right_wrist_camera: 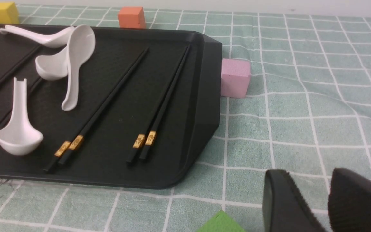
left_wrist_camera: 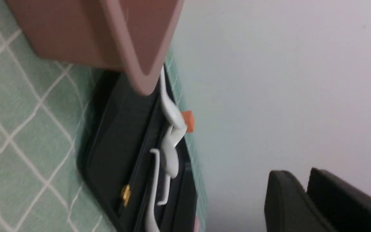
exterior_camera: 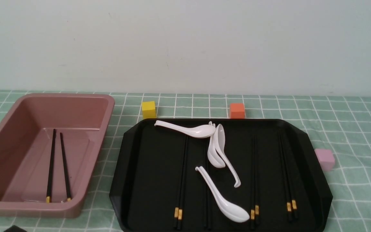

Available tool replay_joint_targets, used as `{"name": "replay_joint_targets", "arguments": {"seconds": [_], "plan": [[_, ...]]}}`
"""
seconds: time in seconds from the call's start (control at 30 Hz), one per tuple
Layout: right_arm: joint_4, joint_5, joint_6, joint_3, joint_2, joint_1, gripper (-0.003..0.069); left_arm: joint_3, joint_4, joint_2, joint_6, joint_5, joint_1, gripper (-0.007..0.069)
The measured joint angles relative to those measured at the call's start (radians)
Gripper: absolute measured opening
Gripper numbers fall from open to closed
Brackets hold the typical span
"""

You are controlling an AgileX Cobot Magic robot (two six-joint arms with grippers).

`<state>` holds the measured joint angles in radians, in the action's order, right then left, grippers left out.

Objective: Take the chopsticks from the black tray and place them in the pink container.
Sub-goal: 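Reach over to the black tray and grasp a pair of chopsticks with the left gripper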

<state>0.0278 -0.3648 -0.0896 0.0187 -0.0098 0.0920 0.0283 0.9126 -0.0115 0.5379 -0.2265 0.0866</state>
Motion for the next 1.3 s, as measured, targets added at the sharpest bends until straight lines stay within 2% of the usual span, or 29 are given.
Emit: {"name": "replay_joint_targets", "arguments": {"seconds": [0.17, 0.27, 0.47, 0.53, 0.6, 0.7, 0.77, 0.87, 0.97, 1.03, 1.07, 1.1, 1.13, 1.17, 1.3], "plan": [[0.0, 0.0, 0.0, 0.0, 0.0, 0.0, 0.0239, -0.112, -0.033, 0.008, -0.042, -0.015, 0.0, 0.0043], [0.0, 0.0, 0.0, 0.0, 0.0, 0.0, 0.0239, -0.28, -0.135, 0.128, -0.105, -0.144, 0.0, -0.0013], [0.0, 0.0, 0.0, 0.0, 0.0, 0.0, 0.0239, -0.562, -0.398, 0.483, -0.142, -0.529, 0.0, -0.0013], [0.0, 0.0, 0.0, 0.0, 0.0, 0.0, 0.0239, -0.691, -0.549, 0.669, -0.161, -0.682, 0.0, -0.0013], [0.0, 0.0, 0.0, 0.0, 0.0, 0.0, 0.0239, -0.794, -0.692, 0.829, -0.165, -0.769, 0.0, -0.0013], [0.0, 0.0, 0.0, 0.0, 0.0, 0.0, 0.0239, -0.948, -0.772, 1.009, -0.164, -0.86, 0.001, -0.0013], [0.0, 0.0, 0.0, 0.0, 0.0, 0.0, 0.0239, -0.989, -0.767, 1.07, -0.164, -0.893, 0.008, -0.0013], [0.0, 0.0, 0.0, 0.0, 0.0, 0.0, 0.0239, -1.076, -0.693, 1.199, -0.166, -0.923, 0.077, -0.0008], [0.0, 0.0, 0.0, 0.0, 0.0, 0.0, 0.0239, -1.108, -0.645, 1.291, -0.154, -0.901, 0.201, 0.0036], [0.0, 0.0, 0.0, 0.0, 0.0, 0.0, 0.0239, -1.12, -0.649, 1.35, -0.104, -0.864, 0.284, 0.009], [0.0, 0.0, 0.0, 0.0, 0.0, 0.0, 0.0239, -1.12, -0.651, 1.356, -0.098, -0.86, 0.292, 0.0096], [0.0, 0.0, 0.0, 0.0, 0.0, 0.0, 0.0239, -1.131, -0.675, 1.399, -0.059, -0.837, 0.345, 0.0144], [0.0, 0.0, 0.0, 0.0, 0.0, 0.0, 0.0239, -1.136, -0.683, 1.412, -0.048, -0.832, 0.359, 0.0159], [0.0, 0.0, 0.0, 0.0, 0.0, 0.0, 0.0239, -1.152, -0.72, 1.462, -0.001, -0.808, 0.411, 0.0223], [0.0, 0.0, 0.0, 0.0, 0.0, 0.0, 0.0239, -1.225, -0.802, 1.595, 0.078, -0.779, 0.501, 0.0363]]}}
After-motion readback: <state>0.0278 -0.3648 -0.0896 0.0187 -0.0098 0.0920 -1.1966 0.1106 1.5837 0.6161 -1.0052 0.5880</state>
